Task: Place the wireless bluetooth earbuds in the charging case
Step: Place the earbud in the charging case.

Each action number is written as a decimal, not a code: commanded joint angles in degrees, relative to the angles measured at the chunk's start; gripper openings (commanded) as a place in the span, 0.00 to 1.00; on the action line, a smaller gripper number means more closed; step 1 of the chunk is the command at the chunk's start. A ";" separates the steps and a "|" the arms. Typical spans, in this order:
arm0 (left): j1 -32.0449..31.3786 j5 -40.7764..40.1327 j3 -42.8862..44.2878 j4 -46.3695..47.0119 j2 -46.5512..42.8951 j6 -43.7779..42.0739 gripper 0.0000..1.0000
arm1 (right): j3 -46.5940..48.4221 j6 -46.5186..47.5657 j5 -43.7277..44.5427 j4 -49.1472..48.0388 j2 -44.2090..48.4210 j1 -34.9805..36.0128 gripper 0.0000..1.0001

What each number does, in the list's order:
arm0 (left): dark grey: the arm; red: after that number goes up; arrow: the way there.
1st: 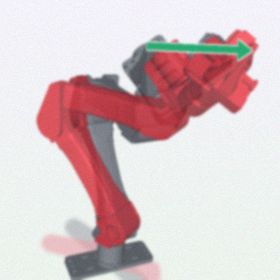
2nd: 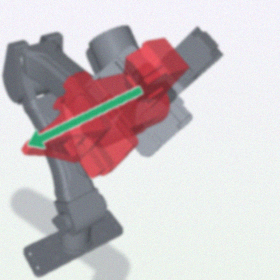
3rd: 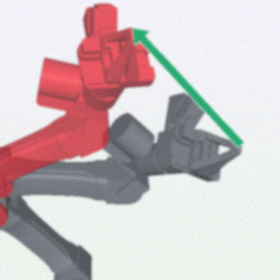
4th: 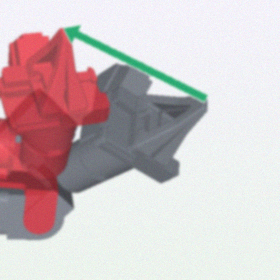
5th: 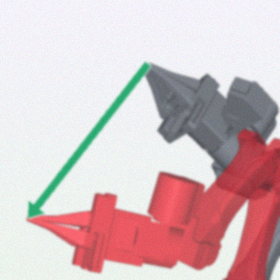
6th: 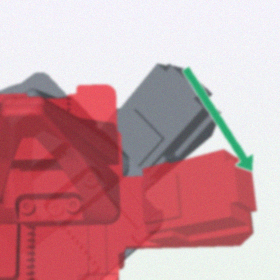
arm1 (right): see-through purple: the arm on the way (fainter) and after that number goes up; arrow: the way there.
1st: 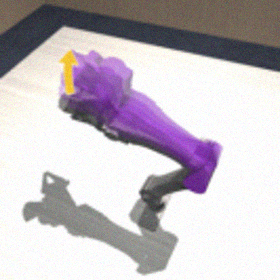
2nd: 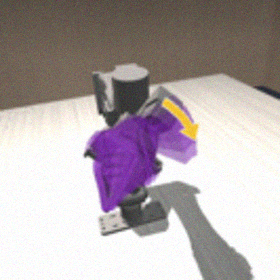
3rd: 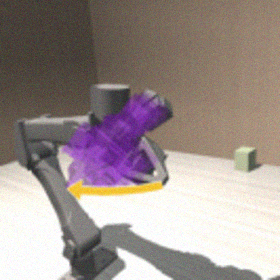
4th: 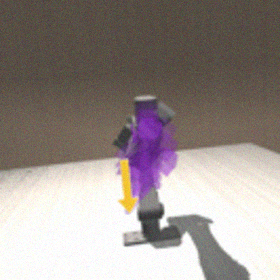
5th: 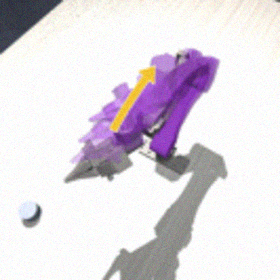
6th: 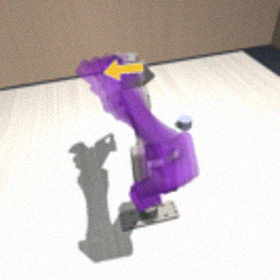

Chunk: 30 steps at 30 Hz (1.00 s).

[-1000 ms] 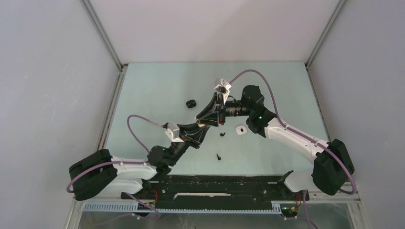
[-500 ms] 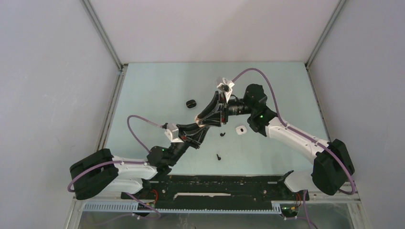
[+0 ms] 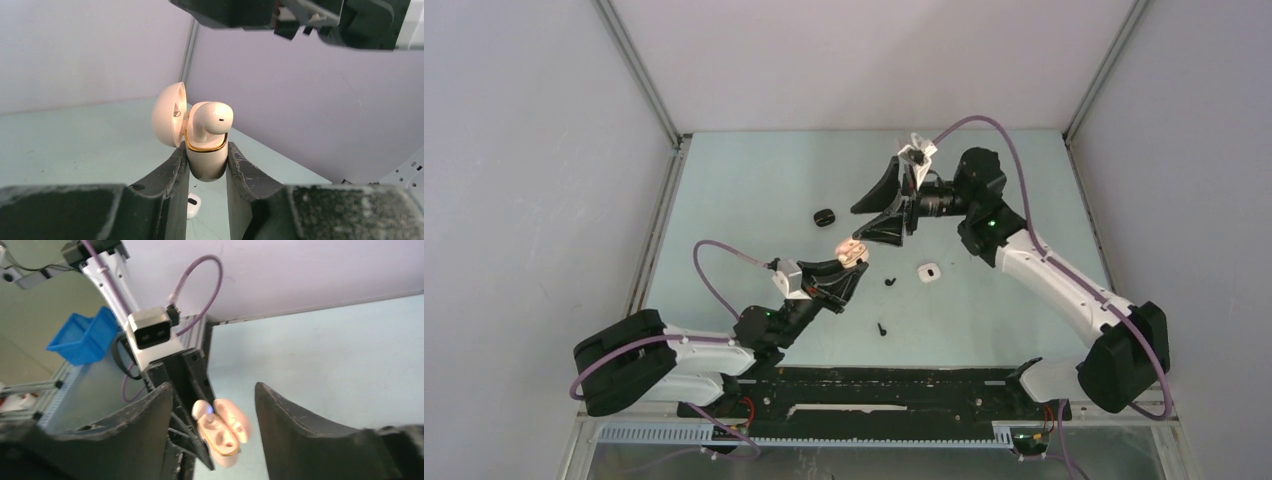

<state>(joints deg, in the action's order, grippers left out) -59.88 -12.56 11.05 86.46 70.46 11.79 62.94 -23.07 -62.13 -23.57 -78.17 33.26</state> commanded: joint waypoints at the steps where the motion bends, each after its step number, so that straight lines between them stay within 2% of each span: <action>1: -0.10 3.08 -0.42 1.31 -0.50 -2.74 0.00 | 9.49 22.62 4.06 26.57 2.61 -1.96 0.72; 3: -0.07 4.33 -0.82 -0.27 -1.01 -3.67 0.00 | 13.47 35.10 6.33 41.67 1.88 -1.96 0.81; 5: -0.08 6.07 -1.05 -3.18 -1.91 -5.00 0.00 | 16.99 43.90 8.50 53.66 0.80 -1.68 0.83; 8: -0.10 9.14 -0.60 -8.27 -3.40 -7.09 0.00 | 18.01 48.97 10.72 62.66 0.65 -0.87 0.83; 12: -0.08 12.00 0.14 -13.75 -4.60 -9.80 0.00 | 17.06 51.03 14.12 66.27 1.57 2.69 0.84; 18: -0.13 15.16 1.52 -20.65 -6.84 -11.33 0.00 | 15.94 49.82 16.55 64.43 2.09 7.82 0.85; 30: -0.24 19.45 2.40 -23.03 -7.93 -11.09 0.00 | 15.92 51.74 18.34 66.22 -0.72 9.44 0.85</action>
<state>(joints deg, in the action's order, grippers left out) -59.88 3.99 10.74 62.65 63.75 2.37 78.78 27.49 -44.82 42.28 -77.95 42.41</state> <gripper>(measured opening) 0.305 0.849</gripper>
